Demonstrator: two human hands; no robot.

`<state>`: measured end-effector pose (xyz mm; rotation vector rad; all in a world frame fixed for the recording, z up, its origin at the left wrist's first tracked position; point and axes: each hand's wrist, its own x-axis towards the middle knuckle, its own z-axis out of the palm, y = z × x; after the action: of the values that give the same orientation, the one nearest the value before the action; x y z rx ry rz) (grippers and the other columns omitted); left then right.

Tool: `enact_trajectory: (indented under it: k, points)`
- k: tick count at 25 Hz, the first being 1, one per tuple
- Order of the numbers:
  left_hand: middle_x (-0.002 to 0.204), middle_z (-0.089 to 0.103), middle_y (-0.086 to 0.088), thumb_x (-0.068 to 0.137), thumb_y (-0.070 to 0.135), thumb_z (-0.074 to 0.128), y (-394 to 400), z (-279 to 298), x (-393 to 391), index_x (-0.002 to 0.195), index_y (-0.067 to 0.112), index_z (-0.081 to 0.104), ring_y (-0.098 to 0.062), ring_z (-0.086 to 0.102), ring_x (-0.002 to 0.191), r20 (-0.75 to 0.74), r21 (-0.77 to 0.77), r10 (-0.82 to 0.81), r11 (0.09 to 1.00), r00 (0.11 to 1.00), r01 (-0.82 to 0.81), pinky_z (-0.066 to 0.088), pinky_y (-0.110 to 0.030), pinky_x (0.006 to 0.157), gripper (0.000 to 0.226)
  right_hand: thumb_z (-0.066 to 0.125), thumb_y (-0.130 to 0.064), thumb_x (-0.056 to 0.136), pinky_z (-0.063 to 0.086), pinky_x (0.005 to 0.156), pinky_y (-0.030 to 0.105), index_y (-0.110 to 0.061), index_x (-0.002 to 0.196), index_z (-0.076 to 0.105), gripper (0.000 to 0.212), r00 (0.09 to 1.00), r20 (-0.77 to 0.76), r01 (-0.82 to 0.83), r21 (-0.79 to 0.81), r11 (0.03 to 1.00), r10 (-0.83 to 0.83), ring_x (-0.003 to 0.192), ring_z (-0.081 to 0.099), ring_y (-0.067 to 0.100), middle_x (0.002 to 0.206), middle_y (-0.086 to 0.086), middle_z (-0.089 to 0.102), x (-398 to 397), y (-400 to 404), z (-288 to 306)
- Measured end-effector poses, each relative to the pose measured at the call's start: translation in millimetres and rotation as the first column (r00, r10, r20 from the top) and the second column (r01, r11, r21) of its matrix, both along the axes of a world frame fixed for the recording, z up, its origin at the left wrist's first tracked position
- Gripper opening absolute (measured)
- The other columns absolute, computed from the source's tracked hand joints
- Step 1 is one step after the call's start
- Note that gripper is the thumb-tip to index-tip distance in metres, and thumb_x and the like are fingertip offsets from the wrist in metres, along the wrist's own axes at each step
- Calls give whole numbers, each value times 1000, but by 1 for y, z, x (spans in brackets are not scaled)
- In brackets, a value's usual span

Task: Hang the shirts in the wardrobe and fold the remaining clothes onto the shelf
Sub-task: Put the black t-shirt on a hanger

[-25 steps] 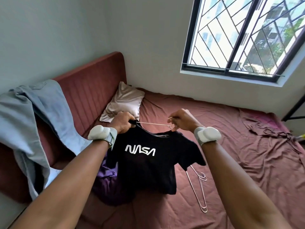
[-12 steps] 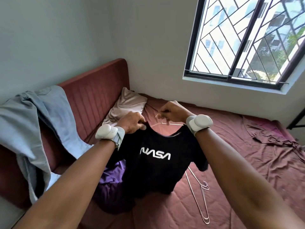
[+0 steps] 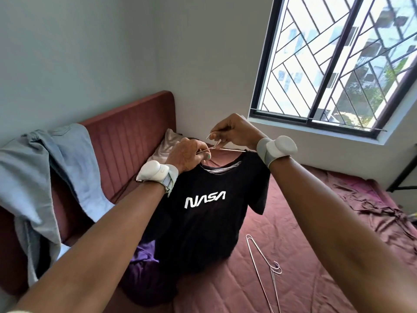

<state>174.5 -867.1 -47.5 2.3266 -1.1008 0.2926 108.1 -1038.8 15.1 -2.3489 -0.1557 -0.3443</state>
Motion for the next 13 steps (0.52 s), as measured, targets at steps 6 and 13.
enact_trajectory:
  k: [6,13]
  points:
    - [80,73,11,91,44,52,4,33,15,99,36,65,-15,65,96,146,-27,181,983,973,-179,36,-44,96,17,74,1,79,60,75,34,-8,111,69,34,996,80,-68,251,965,49,79,64,20,91,8,65,17,-6,26]
    - [67,71,15,90,37,56,56,76,45,85,36,64,1,61,96,97,-165,374,920,923,-355,23,-41,95,10,66,-10,86,37,76,23,-12,96,74,13,980,18,187,-431,882,-199,85,57,17,87,9,71,46,-45,10]
